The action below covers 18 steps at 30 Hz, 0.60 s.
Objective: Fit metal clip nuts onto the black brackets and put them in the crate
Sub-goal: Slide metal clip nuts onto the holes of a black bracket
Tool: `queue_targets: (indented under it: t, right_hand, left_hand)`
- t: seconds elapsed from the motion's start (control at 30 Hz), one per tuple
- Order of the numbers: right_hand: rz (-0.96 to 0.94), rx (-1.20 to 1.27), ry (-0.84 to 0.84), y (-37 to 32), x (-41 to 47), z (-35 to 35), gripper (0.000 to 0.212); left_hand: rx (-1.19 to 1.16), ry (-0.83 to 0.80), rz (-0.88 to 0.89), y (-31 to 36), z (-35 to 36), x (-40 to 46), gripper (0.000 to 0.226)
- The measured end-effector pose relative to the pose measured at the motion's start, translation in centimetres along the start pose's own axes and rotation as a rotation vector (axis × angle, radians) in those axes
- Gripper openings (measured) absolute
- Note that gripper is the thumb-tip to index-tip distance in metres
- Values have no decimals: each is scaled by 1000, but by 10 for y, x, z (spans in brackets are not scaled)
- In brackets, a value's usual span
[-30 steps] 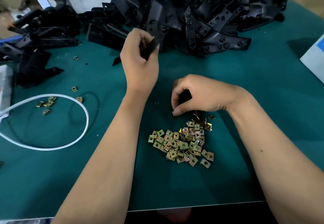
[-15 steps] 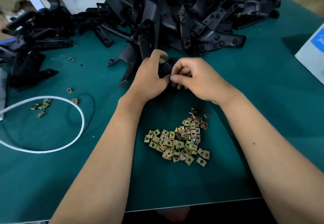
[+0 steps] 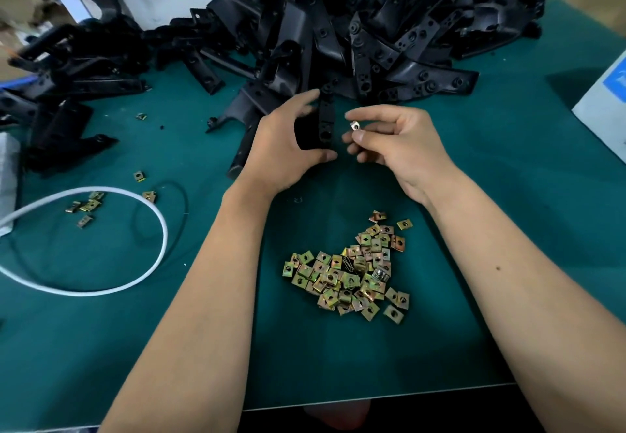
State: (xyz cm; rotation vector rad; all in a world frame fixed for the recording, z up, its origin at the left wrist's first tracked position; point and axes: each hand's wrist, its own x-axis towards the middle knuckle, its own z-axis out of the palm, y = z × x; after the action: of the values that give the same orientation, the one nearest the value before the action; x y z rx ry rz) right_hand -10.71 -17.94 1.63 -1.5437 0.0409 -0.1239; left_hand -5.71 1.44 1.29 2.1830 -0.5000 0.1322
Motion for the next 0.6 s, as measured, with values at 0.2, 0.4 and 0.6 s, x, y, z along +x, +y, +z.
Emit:
queue_targets:
  t: [0.2, 0.4, 0.6]
  right_hand:
    - [38, 81, 72, 0, 1, 3, 7]
    - [60, 81, 166, 2, 4, 5, 4]
    - [66, 41, 253, 3, 3, 14, 7]
  left_hand:
    - [-29, 56, 7, 5, 12, -1, 113]
    - [29, 33, 15, 8, 12, 0, 114]
    - [12, 76, 60, 12, 16, -1, 110]
